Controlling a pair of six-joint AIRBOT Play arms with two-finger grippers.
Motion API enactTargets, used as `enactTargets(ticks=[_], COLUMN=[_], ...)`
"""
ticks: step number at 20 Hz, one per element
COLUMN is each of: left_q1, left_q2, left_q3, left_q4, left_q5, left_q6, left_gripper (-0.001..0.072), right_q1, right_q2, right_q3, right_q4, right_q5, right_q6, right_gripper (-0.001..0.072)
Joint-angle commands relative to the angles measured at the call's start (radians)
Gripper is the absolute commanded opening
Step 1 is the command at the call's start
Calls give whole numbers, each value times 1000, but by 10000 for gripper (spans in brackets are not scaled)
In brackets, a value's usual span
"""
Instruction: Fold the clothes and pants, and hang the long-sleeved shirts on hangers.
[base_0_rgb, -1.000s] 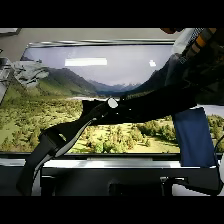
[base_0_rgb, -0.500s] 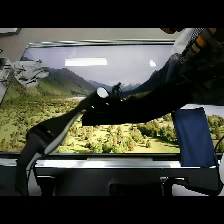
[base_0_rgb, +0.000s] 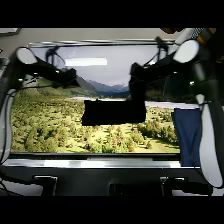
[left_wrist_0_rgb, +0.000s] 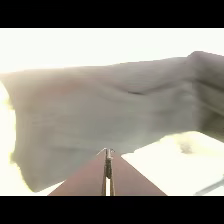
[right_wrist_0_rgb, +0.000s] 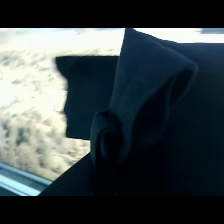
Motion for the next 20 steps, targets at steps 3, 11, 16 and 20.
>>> enactTargets(ticks=[3,11,16,20], left_q1=[150,154,154,154], left_q2=[94,91,91,91], left_q3=[0,0,0,0], left_q4=[66,69,69,69], left_q5=[-99,-106,-106,-106], left_q6=[3,19,26,26], left_gripper=[15,15,15,15], right_q1=[237,319,319,308], right_q2=[-150,-319,-352,-323], right_q3=[0,0,0,0], right_q4=[-13,44,124,280], right_q5=[-202,-328,-391,-325], right_q6=[120,144,120,-9], right_gripper=[37,37,75,443])
